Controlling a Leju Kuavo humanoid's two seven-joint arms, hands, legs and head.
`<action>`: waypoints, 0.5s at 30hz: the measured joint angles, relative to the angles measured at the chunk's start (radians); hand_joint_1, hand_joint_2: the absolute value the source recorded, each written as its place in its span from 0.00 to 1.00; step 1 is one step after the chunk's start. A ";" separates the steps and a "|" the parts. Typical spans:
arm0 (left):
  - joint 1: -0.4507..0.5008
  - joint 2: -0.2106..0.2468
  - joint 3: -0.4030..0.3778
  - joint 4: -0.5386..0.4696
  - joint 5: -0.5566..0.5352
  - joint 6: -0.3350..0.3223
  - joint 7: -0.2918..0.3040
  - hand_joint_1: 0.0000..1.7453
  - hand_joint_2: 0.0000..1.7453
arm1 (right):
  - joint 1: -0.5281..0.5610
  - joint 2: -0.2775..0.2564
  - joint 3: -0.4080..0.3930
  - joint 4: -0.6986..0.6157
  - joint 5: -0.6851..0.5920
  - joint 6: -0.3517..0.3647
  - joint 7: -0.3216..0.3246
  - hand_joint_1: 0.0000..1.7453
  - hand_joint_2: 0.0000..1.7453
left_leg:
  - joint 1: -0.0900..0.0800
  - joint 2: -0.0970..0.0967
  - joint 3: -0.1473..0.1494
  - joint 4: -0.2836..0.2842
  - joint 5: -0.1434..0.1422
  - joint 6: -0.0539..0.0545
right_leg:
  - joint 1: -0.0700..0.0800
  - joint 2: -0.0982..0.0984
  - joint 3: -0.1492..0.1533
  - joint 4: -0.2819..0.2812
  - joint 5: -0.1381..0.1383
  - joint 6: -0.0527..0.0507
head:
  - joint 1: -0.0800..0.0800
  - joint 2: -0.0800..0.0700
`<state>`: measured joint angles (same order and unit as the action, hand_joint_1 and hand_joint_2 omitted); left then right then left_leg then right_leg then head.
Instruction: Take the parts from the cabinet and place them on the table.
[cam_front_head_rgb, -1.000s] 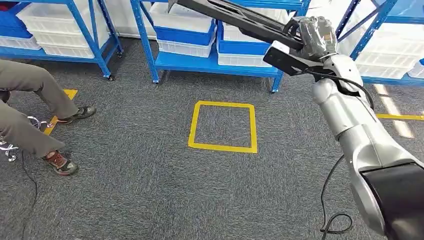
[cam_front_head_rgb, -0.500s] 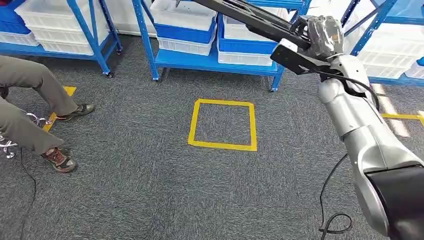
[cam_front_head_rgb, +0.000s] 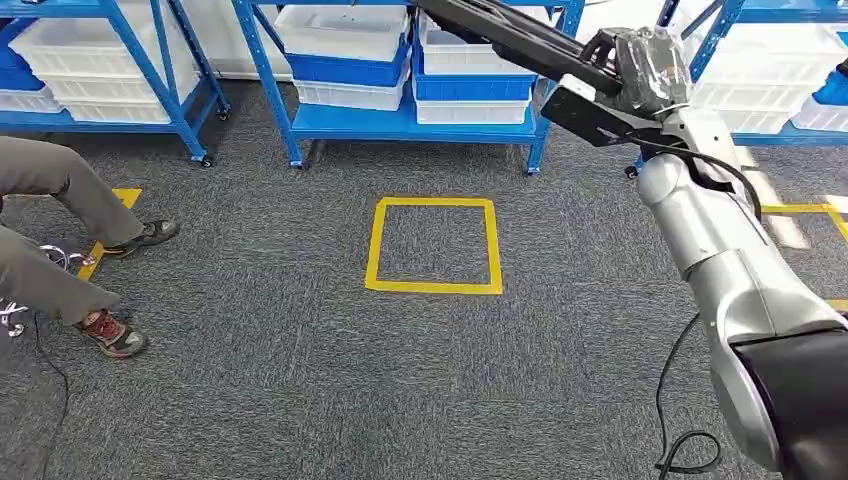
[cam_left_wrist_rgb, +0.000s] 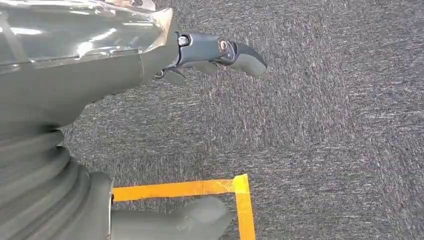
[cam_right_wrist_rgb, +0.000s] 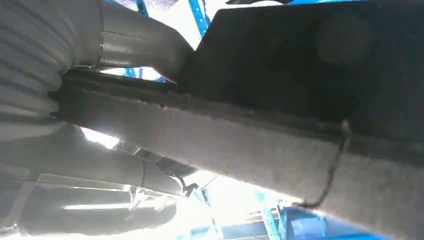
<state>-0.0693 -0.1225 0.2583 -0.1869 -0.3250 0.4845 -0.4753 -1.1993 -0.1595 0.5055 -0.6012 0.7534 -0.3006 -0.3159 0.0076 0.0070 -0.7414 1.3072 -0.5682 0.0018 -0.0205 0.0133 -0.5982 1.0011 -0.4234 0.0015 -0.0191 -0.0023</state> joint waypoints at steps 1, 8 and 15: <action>0.000 0.000 0.000 0.000 0.000 0.000 0.000 0.00 1.00 | 0.002 0.000 0.000 0.000 0.000 0.000 0.000 0.97 1.00 | 0.003 0.000 0.011 -0.022 0.018 -0.001 | 0.000 0.003 -0.002 0.002 0.000 0.000 | -0.001 0.000; -0.001 0.002 0.009 0.000 0.016 0.001 -0.039 0.00 1.00 | -0.007 -0.002 0.000 0.000 0.000 -0.002 -0.001 0.97 1.00 | -0.004 -0.023 0.145 -0.283 0.118 0.021 | 0.007 0.023 -0.016 0.000 0.014 0.025 | 0.001 0.000; -0.002 -0.003 0.028 -0.004 0.035 0.020 -0.133 0.00 1.00 | 0.003 -0.022 0.000 0.000 0.000 -0.003 -0.002 0.97 1.00 | -0.002 0.008 0.138 -0.303 0.141 0.054 | 0.009 0.000 -0.171 0.333 -0.128 0.032 | 0.003 0.000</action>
<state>-0.0712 -0.1255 0.2865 -0.1911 -0.2903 0.5043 -0.6080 -1.1967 -0.1811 0.5058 -0.6008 0.7534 -0.3033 -0.3182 0.0051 0.0147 -0.6032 1.0041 -0.4271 0.0558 -0.0114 0.0130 -0.7697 1.3344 -0.5517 0.0335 -0.0164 -0.0023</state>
